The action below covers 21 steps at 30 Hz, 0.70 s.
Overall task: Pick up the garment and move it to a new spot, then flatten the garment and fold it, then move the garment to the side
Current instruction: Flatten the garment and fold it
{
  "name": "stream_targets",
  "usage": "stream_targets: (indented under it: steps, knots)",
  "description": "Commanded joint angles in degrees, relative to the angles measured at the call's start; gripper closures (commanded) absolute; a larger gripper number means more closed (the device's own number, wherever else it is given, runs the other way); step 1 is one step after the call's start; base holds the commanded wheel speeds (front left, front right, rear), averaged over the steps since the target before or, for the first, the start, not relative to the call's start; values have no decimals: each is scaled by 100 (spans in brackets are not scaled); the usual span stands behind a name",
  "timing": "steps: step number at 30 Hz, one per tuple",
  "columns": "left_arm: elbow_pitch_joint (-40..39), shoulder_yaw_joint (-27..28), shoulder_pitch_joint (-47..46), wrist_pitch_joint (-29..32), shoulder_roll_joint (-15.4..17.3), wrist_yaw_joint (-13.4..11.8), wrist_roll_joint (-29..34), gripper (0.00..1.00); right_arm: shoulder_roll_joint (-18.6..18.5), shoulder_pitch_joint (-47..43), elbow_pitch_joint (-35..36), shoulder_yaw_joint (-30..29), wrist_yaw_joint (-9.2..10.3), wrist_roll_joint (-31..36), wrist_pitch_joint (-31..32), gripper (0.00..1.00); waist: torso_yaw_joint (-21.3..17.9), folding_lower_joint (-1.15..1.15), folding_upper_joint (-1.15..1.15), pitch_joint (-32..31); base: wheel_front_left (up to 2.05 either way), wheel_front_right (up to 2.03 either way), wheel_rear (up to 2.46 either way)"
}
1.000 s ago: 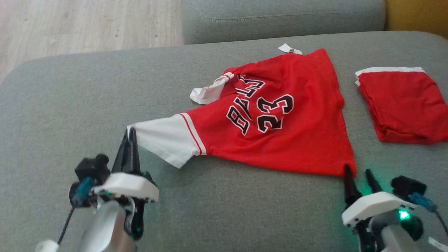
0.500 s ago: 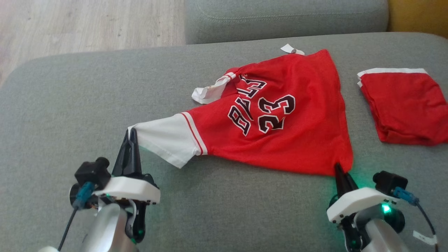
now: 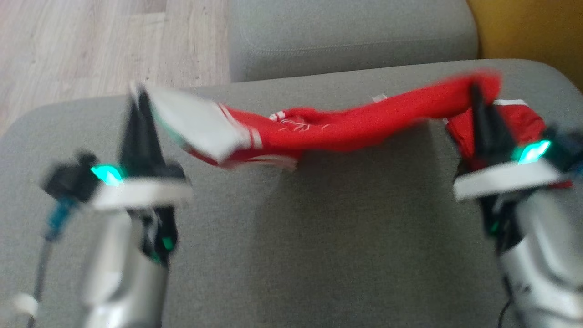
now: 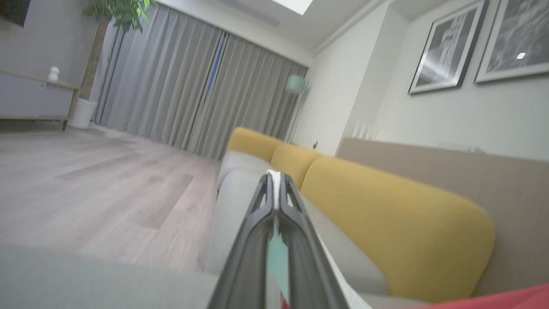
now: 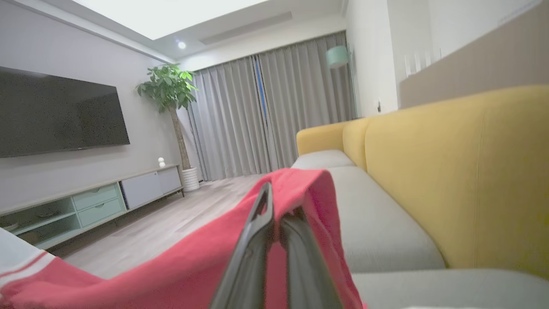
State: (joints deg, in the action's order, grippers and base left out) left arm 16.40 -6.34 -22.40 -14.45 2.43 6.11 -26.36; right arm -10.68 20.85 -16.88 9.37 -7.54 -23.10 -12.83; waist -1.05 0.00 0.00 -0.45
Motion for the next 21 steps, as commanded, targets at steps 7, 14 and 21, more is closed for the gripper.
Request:
stream_targets:
  steps: [7, 14, 21]
  knots:
    - [-1308, 511, -1310, 76, 98, -179, -250, 100, -537, 1101, 1268, 130, 5, 94, 686, 100, -23, 0, 0, -189, 0, 0, 0]
    - [-2358, 615, -1339, 332, 73, -523, -639, 100, -512, 1035, 2110, -126, 5, 225, 1213, 100, -2, 0, 0, -290, 0, 0, 0]
    - [-3203, 598, -1310, 653, 62, -894, -825, 100, -271, 727, 2901, -510, 5, 494, 1733, 100, 24, 0, 0, -168, 0, 0, 0]
